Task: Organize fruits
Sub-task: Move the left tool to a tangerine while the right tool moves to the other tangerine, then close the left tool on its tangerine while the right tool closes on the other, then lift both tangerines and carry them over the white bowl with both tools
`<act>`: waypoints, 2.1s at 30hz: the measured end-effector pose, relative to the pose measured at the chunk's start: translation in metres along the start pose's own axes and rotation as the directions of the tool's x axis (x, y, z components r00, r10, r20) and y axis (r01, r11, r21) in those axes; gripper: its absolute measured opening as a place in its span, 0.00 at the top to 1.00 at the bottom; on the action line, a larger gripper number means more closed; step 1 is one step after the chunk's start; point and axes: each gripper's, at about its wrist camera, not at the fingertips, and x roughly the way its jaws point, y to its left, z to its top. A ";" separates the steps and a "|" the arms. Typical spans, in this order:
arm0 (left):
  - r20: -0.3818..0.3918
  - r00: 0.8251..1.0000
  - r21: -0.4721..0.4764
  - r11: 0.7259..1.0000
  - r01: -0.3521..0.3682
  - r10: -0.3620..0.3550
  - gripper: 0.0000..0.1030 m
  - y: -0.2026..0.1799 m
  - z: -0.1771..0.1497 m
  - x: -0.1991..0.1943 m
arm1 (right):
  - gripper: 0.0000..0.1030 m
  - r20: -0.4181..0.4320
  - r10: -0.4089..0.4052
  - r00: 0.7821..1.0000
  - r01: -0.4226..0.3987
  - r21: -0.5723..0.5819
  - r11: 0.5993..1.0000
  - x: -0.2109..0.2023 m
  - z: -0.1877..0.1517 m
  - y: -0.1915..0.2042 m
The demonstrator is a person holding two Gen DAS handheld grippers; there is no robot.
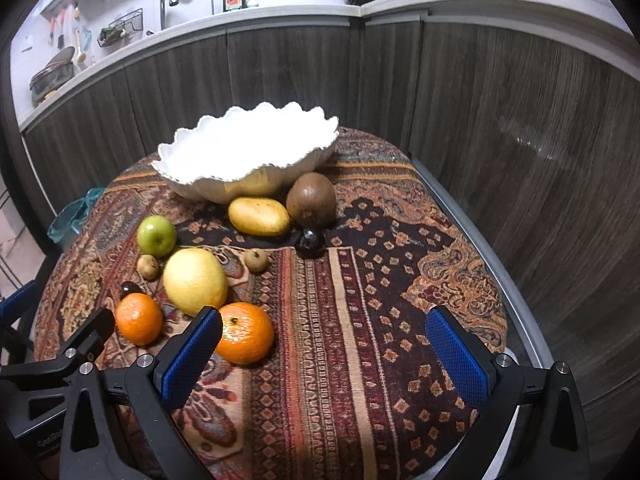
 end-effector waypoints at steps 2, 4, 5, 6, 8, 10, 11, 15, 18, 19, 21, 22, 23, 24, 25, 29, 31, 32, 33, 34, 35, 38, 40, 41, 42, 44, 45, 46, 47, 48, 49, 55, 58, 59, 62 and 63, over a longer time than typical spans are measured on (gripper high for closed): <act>-0.006 1.000 -0.001 1.000 -0.002 0.002 0.02 -0.001 0.000 0.005 | 0.00 -0.011 -0.001 1.000 0.002 0.003 1.000 0.006 -0.001 -0.001; -0.015 1.000 0.002 1.000 -0.007 0.007 0.06 -0.002 0.000 0.011 | 0.00 -0.017 -0.005 1.000 0.005 0.000 1.000 0.011 -0.002 -0.001; -0.022 1.000 0.005 1.000 -0.008 0.008 0.08 -0.003 0.000 0.014 | 0.00 -0.021 -0.005 1.000 0.005 -0.002 1.000 0.013 -0.003 -0.001; -0.026 1.000 0.008 1.000 -0.008 0.008 0.11 -0.004 0.000 0.017 | 0.00 -0.027 -0.001 1.000 0.001 -0.003 1.000 0.016 -0.004 -0.001; -0.039 0.999 0.015 1.000 -0.008 0.008 0.15 -0.006 -0.002 0.022 | 0.00 -0.036 0.012 0.999 -0.012 -0.004 1.000 0.021 -0.006 -0.001; -0.051 0.999 0.020 1.000 -0.007 0.008 0.19 -0.007 -0.003 0.027 | 0.01 -0.043 0.025 0.999 -0.025 -0.005 1.000 0.024 -0.007 -0.001; -0.055 0.998 0.022 1.000 -0.007 0.008 0.21 -0.008 -0.003 0.029 | 0.01 -0.045 0.028 0.999 -0.028 -0.007 1.000 0.025 -0.008 0.000; -0.072 0.997 0.027 1.000 -0.001 0.003 0.23 -0.010 -0.005 0.036 | 0.05 -0.050 0.040 0.998 -0.041 -0.020 0.999 0.029 -0.009 0.003; -0.083 0.997 0.032 0.999 0.003 0.000 0.26 -0.012 -0.005 0.042 | 0.05 -0.057 0.040 0.998 -0.042 -0.022 0.999 0.031 -0.011 0.004; -0.089 0.996 0.034 0.999 0.007 -0.004 0.28 -0.013 -0.006 0.044 | 0.05 -0.060 0.039 0.997 -0.040 -0.021 0.999 0.032 -0.011 0.004; -0.098 0.995 0.036 0.999 0.012 -0.009 0.31 -0.014 -0.006 0.048 | 0.05 -0.065 0.036 0.997 -0.038 -0.019 0.999 0.034 -0.011 0.003; -0.102 0.995 0.039 0.999 0.015 -0.011 0.32 -0.015 -0.007 0.050 | 0.05 -0.067 0.035 0.997 -0.036 -0.019 0.999 0.035 -0.011 0.003; -0.107 0.994 0.045 0.999 0.019 -0.015 0.37 -0.016 -0.007 0.053 | 0.05 -0.071 0.034 0.997 -0.035 -0.019 0.999 0.036 -0.011 0.003; -0.109 0.994 0.048 0.999 0.025 -0.020 0.41 -0.017 -0.008 0.054 | 0.05 -0.074 0.034 0.997 -0.036 -0.018 0.999 0.037 -0.011 0.003; -0.112 0.993 0.052 0.998 0.032 -0.026 0.43 -0.018 -0.008 0.055 | 0.05 -0.074 0.036 0.997 -0.038 -0.017 0.999 0.038 -0.011 0.003; -0.110 0.993 0.060 0.997 0.051 -0.044 0.56 -0.021 -0.009 0.056 | 0.05 -0.074 0.040 0.996 -0.041 -0.014 0.999 0.038 -0.010 0.003; -0.110 0.993 0.059 0.997 0.054 -0.048 0.56 -0.021 -0.008 0.056 | 0.05 -0.076 0.042 0.996 -0.043 -0.011 0.999 0.038 -0.011 0.003; -0.109 0.993 0.059 0.997 0.057 -0.050 0.56 -0.020 -0.008 0.056 | 0.05 -0.076 0.042 0.996 -0.043 -0.012 0.999 0.037 -0.011 0.004; -0.108 0.993 0.060 0.996 0.059 -0.053 0.57 -0.020 -0.008 0.055 | 0.05 -0.074 0.040 0.996 -0.041 -0.014 0.999 0.036 -0.011 0.004; -0.108 0.993 0.063 0.996 0.060 -0.053 0.57 -0.020 -0.008 0.055 | 0.05 -0.070 0.039 0.997 -0.040 -0.017 0.999 0.035 -0.011 0.005; -0.107 0.993 0.066 0.996 0.062 -0.055 0.57 -0.020 -0.009 0.054 | 0.05 -0.068 0.040 0.997 -0.041 -0.019 0.999 0.034 -0.010 0.006; -0.100 0.993 0.064 0.996 0.062 -0.056 0.57 -0.017 -0.010 0.048 | 0.05 -0.063 0.057 0.996 -0.059 -0.026 0.998 0.031 -0.010 0.011; -0.094 0.994 0.059 0.997 0.055 -0.050 0.57 -0.013 -0.011 0.043 | 0.05 -0.059 0.074 0.996 -0.076 -0.032 0.997 0.029 -0.009 0.015; -0.089 0.995 0.054 0.997 0.050 -0.045 0.57 -0.009 -0.012 0.040 | 0.05 -0.057 0.078 0.995 -0.080 -0.037 0.996 0.029 -0.009 0.017; -0.086 0.995 0.052 0.998 0.046 -0.042 0.57 -0.007 -0.013 0.039 | 0.05 -0.057 0.082 0.995 -0.085 -0.043 0.995 0.029 -0.009 0.020; -0.083 0.996 0.040 0.999 0.034 -0.031 0.57 -0.001 -0.014 0.037 | 0.05 -0.065 0.095 0.993 -0.099 -0.051 0.994 0.032 -0.009 0.026; -0.085 0.996 0.034 0.999 0.032 -0.029 0.57 0.002 -0.014 0.037 | 0.05 -0.071 0.103 0.992 -0.107 -0.053 0.993 0.034 -0.009 0.029; -0.088 0.996 0.027 0.999 0.033 -0.030 0.57 0.005 -0.015 0.036 | 0.05 -0.078 0.110 0.991 -0.114 -0.056 0.992 0.036 -0.009 0.031; -0.087 0.996 0.022 0.999 0.030 -0.028 0.57 0.007 -0.016 0.036 | 0.08 -0.085 0.112 0.990 -0.118 -0.060 0.991 0.039 -0.009 0.034; -0.086 0.996 0.020 0.999 0.027 -0.025 0.57 0.009 -0.016 0.035 | 0.12 -0.092 0.116 0.989 -0.122 -0.064 0.990 0.041 -0.009 0.036; -0.084 0.996 0.018 1.000 0.024 -0.022 0.57 0.010 -0.016 0.035 | 0.13 -0.099 0.121 0.988 -0.128 -0.069 0.989 0.043 -0.009 0.039; -0.081 0.997 -0.003 1.000 0.013 -0.013 0.57 0.020 -0.014 0.035 | 0.28 -0.151 0.133 0.980 -0.145 -0.078 0.986 0.058 -0.013 0.050; -0.080 0.997 -0.005 1.000 0.011 -0.012 0.57 0.021 -0.013 0.035 | 0.42 -0.182 0.141 0.973 -0.156 -0.071 0.985 0.066 -0.016 0.052; -0.080 0.997 -0.005 1.000 0.012 -0.012 0.57 0.021 -0.013 0.035 | 0.45 -0.182 0.136 0.974 -0.152 -0.073 0.986 0.067 -0.016 0.052; -0.076 0.997 -0.002 1.000 0.012 -0.012 0.57 0.023 -0.010 0.034 | 0.52 -0.182 0.143 0.973 -0.160 -0.079 0.984 0.065 -0.015 0.053; -0.071 0.997 -0.001 1.000 0.011 -0.011 0.57 0.023 -0.009 0.033 | 0.52 -0.184 0.143 0.972 -0.160 -0.079 0.984 0.065 -0.015 0.053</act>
